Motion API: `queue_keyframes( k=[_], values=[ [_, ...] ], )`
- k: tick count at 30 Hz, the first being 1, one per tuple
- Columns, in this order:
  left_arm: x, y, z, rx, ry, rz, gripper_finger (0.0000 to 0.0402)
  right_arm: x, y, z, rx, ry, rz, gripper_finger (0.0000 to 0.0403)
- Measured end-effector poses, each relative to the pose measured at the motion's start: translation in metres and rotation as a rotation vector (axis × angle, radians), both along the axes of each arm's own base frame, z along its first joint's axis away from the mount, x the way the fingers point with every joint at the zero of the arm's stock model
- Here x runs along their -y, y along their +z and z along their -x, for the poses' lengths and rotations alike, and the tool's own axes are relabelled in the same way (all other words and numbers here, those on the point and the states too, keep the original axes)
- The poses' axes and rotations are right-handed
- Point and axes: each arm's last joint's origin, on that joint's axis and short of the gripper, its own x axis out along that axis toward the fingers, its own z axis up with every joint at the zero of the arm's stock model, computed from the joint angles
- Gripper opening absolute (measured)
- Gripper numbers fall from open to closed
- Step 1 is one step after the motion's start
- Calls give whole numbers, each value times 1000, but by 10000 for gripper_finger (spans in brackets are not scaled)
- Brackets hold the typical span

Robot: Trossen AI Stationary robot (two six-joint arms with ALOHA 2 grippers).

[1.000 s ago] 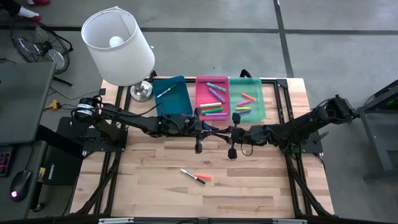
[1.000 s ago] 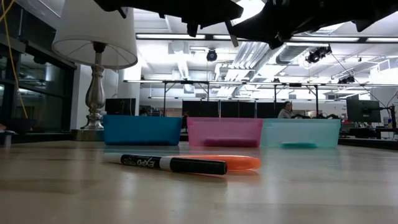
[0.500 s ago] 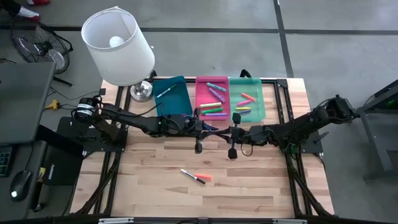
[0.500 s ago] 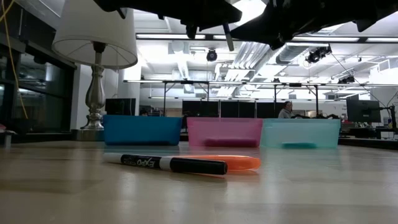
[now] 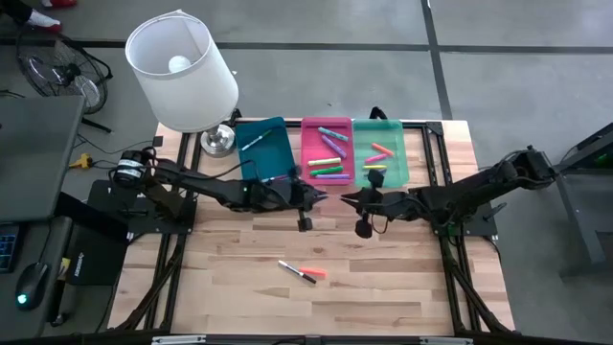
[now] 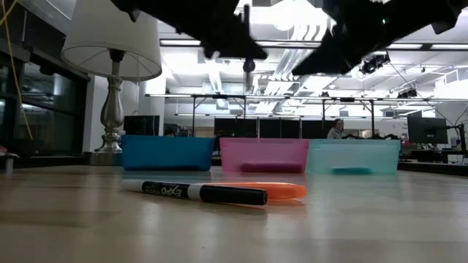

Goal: Pick & Place Markers
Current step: Put the blue dry erase marker into the dark blue bin

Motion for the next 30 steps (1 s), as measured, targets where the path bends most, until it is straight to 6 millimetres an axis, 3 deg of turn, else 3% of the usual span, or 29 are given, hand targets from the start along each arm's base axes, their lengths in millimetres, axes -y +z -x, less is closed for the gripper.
queue_keyframes(
  k=[6,12,30],
  values=[
    [-12,-18,13,-223,191,-45,23,1,-14,6,-67,-36,-38,103],
    [-39,-25,23,-410,330,-8,23,4,-25,12,-76,-96,-65,155],
    [-100,-41,51,-709,520,9,23,2,-27,12,-76,-75,-156,163]
  ],
)
